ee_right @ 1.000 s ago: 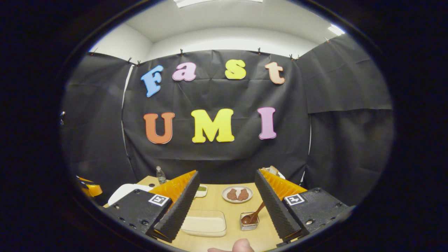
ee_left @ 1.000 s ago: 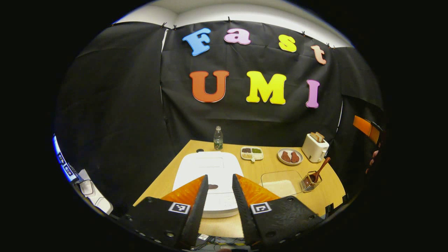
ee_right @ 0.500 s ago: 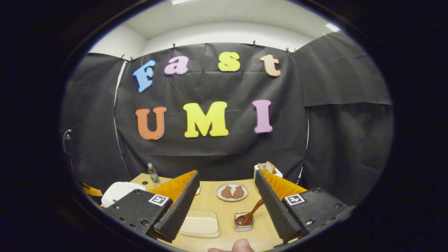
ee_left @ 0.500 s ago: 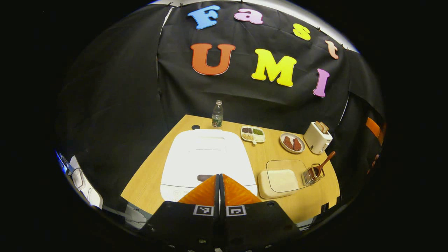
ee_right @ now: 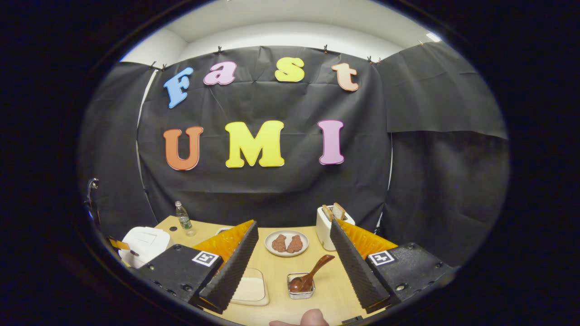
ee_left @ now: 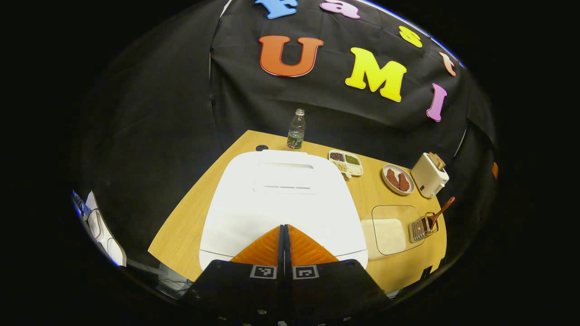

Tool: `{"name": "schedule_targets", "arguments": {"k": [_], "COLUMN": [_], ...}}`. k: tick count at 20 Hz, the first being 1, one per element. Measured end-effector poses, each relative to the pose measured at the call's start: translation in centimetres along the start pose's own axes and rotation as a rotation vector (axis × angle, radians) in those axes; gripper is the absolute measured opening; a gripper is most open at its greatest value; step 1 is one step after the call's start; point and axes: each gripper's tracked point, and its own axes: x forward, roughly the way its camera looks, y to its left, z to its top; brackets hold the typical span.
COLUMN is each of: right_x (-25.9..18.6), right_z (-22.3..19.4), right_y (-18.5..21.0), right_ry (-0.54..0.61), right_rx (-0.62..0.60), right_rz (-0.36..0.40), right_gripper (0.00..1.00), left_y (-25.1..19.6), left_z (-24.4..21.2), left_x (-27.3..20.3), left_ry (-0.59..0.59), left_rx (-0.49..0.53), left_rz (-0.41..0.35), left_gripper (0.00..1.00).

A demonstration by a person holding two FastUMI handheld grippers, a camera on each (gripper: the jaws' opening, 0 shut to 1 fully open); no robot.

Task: Close the left gripper, press the button to open the rice cooker; take a wooden spoon from the chopstick holder with the right hand, scoop a spoonful of rice and pour it into the rice cooker, then put the wooden spoon back into the chopstick holder.

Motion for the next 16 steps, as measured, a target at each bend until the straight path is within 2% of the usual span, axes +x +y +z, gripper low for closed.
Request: {"name": "schedule_targets", "arguments": {"k": [9, 16], "right_x": [0.5, -0.1], "right_z": [-0.9, -0.8], "right_y": [1.6, 2.4], "right_ry": [0.022, 0.015], "right_rx": [-0.016, -0.009], "right_rz": [0.036, 0.054], "right_gripper": [1.0, 1.0], "left_y": [0.2, 0.2], "left_z": [-2.2, -0.7], "left_x": [1.4, 1.0], "left_ry": [0.075, -0.023], "left_rx": [-0.033, -0.077], "left_rz": [-0.001, -0.02], "left_gripper": [0.0, 0.0]}}
